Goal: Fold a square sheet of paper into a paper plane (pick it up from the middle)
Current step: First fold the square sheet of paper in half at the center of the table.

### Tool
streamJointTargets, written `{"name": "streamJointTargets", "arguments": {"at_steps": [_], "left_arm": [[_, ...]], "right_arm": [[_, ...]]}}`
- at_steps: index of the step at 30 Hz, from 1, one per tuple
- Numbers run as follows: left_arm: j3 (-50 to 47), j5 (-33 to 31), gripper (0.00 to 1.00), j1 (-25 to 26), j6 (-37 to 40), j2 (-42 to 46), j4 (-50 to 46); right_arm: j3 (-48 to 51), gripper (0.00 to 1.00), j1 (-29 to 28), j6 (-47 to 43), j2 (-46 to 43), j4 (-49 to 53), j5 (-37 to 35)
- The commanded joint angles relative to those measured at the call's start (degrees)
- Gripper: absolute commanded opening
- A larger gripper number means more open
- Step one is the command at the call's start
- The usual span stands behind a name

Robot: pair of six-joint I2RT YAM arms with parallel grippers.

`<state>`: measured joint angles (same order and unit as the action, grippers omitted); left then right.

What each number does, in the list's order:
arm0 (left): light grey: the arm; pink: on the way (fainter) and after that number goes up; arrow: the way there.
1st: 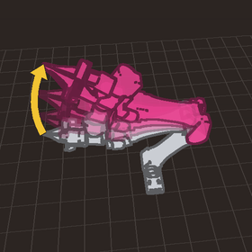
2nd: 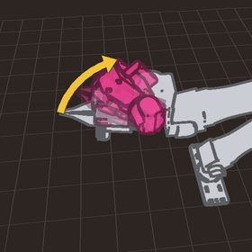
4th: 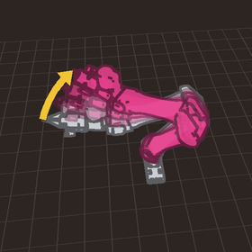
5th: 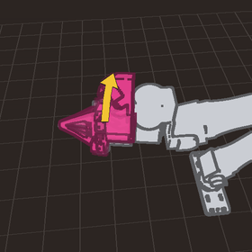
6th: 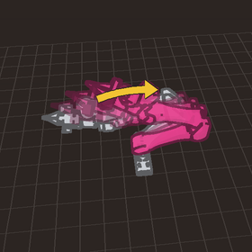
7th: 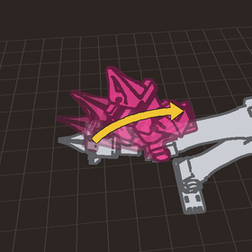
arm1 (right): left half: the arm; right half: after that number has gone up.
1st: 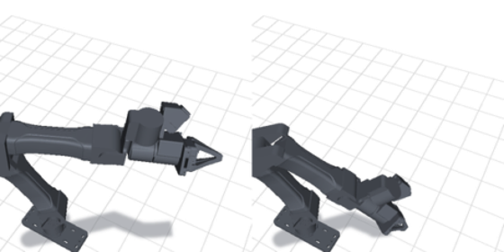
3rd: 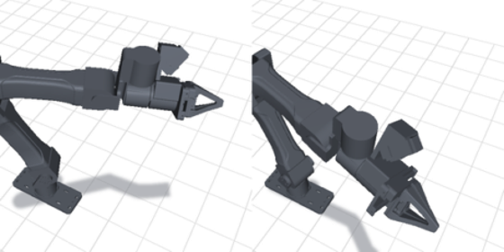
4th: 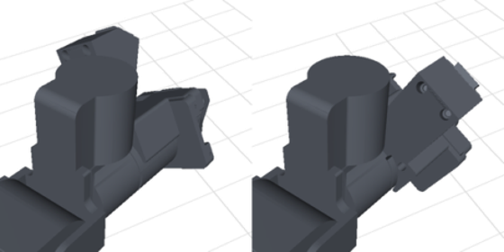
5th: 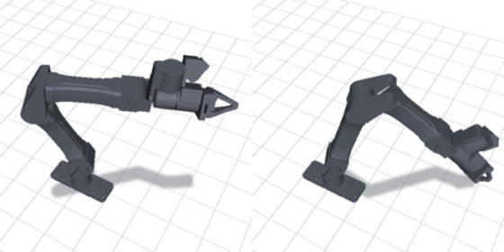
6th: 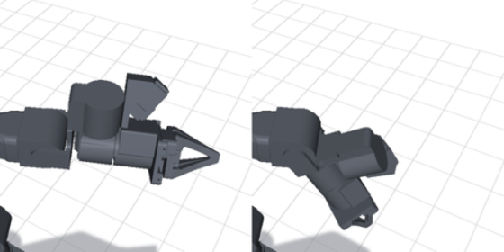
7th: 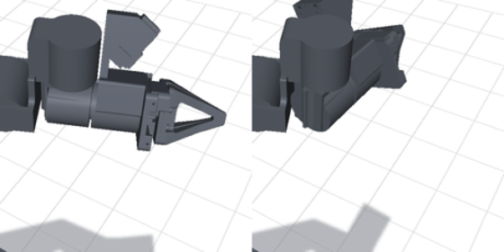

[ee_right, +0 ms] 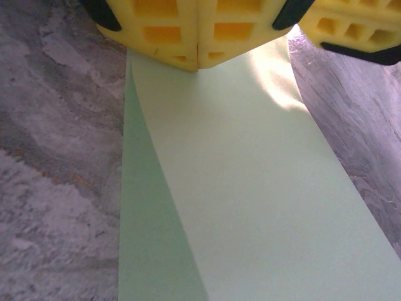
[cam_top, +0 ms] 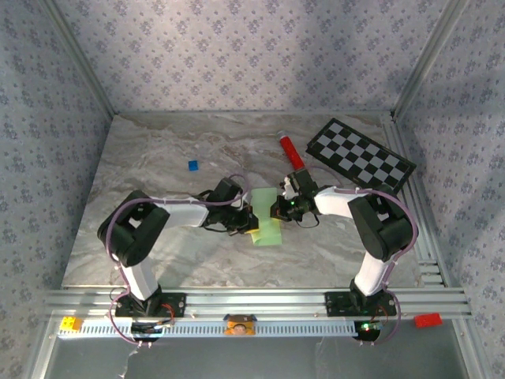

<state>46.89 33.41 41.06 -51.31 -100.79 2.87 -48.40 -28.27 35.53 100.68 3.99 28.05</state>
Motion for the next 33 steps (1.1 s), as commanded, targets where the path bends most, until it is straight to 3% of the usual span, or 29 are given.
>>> {"name": "streamJointTargets", "arguments": {"at_steps": [1,16,26,33], "left_arm": [[-2.25,0.05,0.0,0.43,1.06,-1.64,-1.63],[-0.53,1.13,0.01,1.82,2.15,5.34,-1.95],[-3.68,2.31,0.01,1.96,0.42,-0.16,0.51],[-4.2,-0.92,0.0,3.32,5.2,0.64,-8.14]], "right_arm": [[2.9,0.0,-0.29,0.06,1.79,6.45,-5.29],[4.24,0.0,-0.47,1.87,1.21,6.08,-6.5],[4.52,0.0,-0.99,2.19,1.44,5.9,-7.2],[5.13,0.0,-1.26,2.59,1.62,5.52,-7.74]]}}
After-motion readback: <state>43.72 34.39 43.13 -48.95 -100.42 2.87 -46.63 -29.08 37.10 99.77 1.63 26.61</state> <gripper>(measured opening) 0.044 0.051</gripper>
